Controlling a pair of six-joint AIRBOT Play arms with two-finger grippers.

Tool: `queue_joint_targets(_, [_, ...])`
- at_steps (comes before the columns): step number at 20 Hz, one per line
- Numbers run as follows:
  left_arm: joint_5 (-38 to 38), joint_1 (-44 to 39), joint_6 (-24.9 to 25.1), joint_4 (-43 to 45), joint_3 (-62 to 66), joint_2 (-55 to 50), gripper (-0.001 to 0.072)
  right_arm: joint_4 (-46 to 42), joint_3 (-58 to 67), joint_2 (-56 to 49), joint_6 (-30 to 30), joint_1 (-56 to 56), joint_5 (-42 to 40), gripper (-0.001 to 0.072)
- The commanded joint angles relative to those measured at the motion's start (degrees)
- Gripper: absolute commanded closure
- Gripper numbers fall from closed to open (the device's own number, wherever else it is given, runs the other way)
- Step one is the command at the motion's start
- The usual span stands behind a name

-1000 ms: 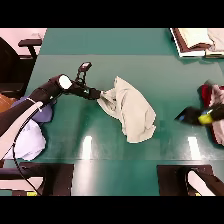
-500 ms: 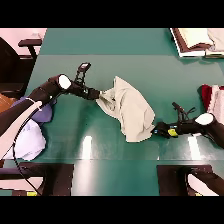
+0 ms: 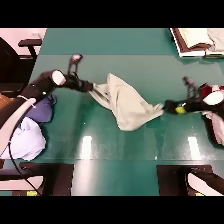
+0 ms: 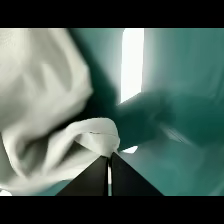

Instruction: Fold the shirts.

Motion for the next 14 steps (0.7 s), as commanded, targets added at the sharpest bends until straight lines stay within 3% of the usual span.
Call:
queue_joint_targets(1, [5.0,3.9,-2.9,5.3,4.7,5.2,0.0686,-12.3,10.7,6.7,0.7,-6.5,2.6,0.0693])
queue_joint_targets(6, [11.4,4.1,2.6,9.2,13.0,19.6,0.0686,-14.1,26.8,15.3,-1.5,-12.4,3.9,0.0692])
queue_joint_targets(14, [10.4,4.1,6.5,9.2,25.4,39.8,0.0686,-14.3,47.5,21.1,-2.1,-12.5,5.4,0.0692])
